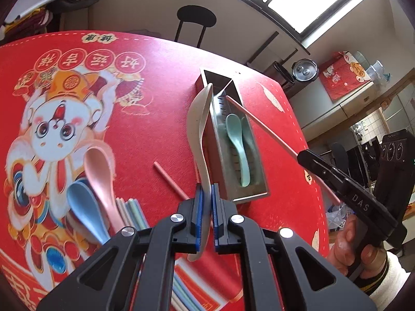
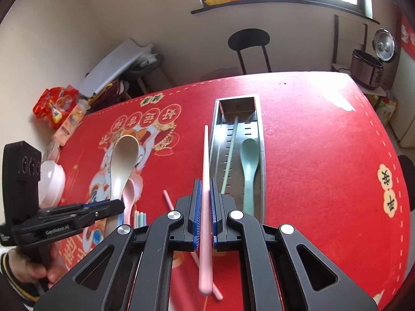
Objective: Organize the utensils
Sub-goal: 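Lift the pink chopstick and white spoon and carry both toward the steel caddy, then lower the pink chopstick and white spoon into the caddy and open both tools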
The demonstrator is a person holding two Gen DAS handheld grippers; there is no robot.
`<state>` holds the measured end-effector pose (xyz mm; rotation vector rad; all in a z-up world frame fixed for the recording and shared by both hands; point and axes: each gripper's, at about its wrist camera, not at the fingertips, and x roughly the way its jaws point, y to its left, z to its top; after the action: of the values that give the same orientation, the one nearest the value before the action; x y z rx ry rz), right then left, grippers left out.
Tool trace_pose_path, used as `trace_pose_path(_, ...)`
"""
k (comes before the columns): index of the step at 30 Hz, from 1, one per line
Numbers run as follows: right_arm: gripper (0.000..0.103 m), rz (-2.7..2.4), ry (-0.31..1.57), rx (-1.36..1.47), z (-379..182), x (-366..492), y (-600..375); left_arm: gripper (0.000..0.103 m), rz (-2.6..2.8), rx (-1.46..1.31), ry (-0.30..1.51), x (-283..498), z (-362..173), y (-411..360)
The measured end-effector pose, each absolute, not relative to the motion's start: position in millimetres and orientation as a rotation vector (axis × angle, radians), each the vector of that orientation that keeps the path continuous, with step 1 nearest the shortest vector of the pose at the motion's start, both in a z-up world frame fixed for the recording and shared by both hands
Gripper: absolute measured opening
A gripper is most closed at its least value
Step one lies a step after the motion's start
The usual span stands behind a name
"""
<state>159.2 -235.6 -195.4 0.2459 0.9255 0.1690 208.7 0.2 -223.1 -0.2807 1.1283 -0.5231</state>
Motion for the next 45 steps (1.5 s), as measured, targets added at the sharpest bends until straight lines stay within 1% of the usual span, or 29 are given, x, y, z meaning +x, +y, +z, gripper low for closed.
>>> trace_pose_path(9,0.007,0.086,0.951,0.244,-214,200,-259,0.006,-0.573,-0.274,1.178,266,-233,-58)
trace_pose_path(17,0.006,0.048,0.989,0.253,-238,223,-264,0.006,-0.57,-0.247,1.232,298,-252,-87)
trace_pose_path(30,0.007,0.035,1.035,0.274,-257,240,-259,0.006,-0.557,-0.253,1.304,319,-277,-101)
trace_pose_path(45,0.006,0.051,1.087,0.333,-273,243,-251,0.006,-0.544,-0.275,1.332,323,-287,-106)
